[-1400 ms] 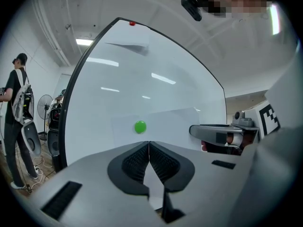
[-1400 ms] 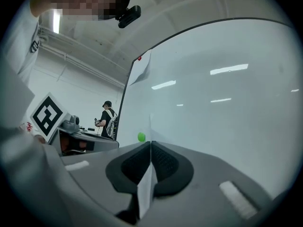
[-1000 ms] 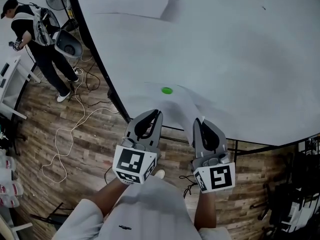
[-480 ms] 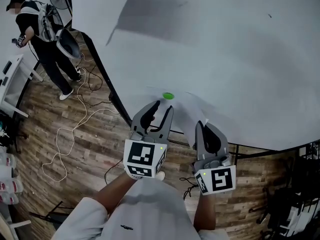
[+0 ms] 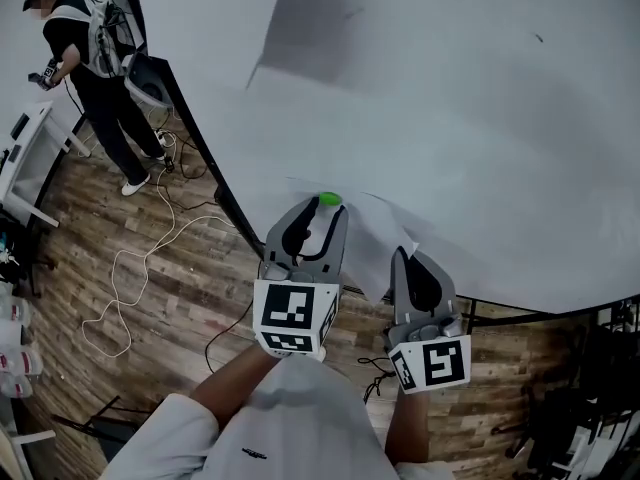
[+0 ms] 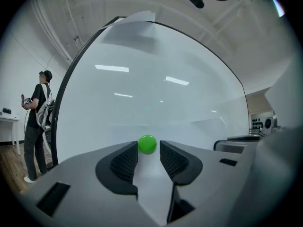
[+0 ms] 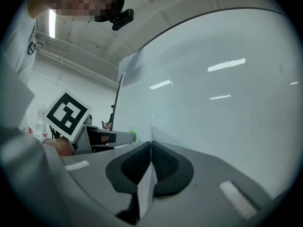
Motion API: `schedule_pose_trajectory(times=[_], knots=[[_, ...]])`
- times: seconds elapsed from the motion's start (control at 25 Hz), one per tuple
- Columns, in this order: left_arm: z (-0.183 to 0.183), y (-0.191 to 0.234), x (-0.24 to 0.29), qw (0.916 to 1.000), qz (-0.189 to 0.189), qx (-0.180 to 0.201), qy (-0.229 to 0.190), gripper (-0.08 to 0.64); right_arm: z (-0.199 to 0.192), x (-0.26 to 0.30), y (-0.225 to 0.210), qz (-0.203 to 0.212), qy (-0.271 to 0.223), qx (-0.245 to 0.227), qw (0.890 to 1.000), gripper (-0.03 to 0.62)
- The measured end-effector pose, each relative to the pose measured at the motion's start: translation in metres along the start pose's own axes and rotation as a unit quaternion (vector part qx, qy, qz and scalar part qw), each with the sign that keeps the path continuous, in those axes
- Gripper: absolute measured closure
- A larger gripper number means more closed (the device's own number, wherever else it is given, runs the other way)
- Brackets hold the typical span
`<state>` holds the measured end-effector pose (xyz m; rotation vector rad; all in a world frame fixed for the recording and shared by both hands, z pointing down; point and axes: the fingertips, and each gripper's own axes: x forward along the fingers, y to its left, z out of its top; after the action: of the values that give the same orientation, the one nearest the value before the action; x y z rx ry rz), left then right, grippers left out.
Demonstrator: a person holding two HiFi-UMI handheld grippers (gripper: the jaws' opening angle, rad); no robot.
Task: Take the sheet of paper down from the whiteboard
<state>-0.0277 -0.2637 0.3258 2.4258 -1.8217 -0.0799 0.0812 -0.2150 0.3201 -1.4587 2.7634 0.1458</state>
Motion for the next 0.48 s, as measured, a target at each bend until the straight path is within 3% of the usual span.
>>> schedule_pose_trajectory(times=[0.48], knots=[[0.0024, 0.0037, 0.0062, 0.9986, 0.052, -0.001, -0.008, 0.425, -0.0027, 0.0042, -0.0066, 0.016, 0.0, 0.007, 1.0, 0.581]])
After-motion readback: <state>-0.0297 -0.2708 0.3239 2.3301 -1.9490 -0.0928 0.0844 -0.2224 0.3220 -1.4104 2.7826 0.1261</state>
